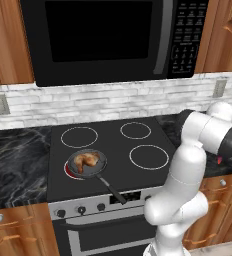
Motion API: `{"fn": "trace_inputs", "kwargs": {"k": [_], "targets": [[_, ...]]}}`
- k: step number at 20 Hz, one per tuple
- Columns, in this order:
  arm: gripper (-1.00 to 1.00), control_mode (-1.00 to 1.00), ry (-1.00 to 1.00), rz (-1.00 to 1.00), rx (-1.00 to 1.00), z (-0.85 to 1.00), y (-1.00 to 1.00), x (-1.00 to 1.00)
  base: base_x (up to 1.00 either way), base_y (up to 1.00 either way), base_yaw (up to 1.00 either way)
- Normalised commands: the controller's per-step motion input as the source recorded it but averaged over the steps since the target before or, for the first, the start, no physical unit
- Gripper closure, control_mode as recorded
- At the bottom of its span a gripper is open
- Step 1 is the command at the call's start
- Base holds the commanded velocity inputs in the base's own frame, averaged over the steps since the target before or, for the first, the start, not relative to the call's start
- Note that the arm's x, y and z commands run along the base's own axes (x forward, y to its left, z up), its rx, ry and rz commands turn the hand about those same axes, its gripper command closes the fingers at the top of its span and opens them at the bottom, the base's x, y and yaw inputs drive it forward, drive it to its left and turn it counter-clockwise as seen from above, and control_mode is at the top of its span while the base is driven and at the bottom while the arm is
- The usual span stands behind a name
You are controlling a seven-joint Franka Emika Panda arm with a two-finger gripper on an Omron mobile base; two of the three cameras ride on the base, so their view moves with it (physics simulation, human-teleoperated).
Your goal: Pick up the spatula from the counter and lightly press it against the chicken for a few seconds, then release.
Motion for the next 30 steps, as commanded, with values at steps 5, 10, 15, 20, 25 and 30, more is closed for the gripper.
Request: {"fn": "trace_inputs", "kwargs": {"k": [5,10,15,20,25,30], "targets": [[-1.0,-1.0,0.02,0.0,0.01,-0.16,-0.05,0.17,0.0,0.0,0.0],[1.0,-1.0,0.04,0.0,0.0,-0.15,-0.01,0.16,0.0,0.0,0.0],[1.0,-1.0,0.0,0.01,0.0,0.02,0.0,-0.19,0.0,0.0,0.0],[1.0,-1.0,-0.04,0.04,0.0,0.17,0.16,-0.33,0.0,0.0,0.0],[1.0,-1.0,-0.03,0.04,0.0,0.22,0.43,-0.3,0.0,0.0,0.0],[1.0,-1.0,-0.04,0.05,0.0,0.26,0.53,-0.34,0.0,0.0,0.0]]}}
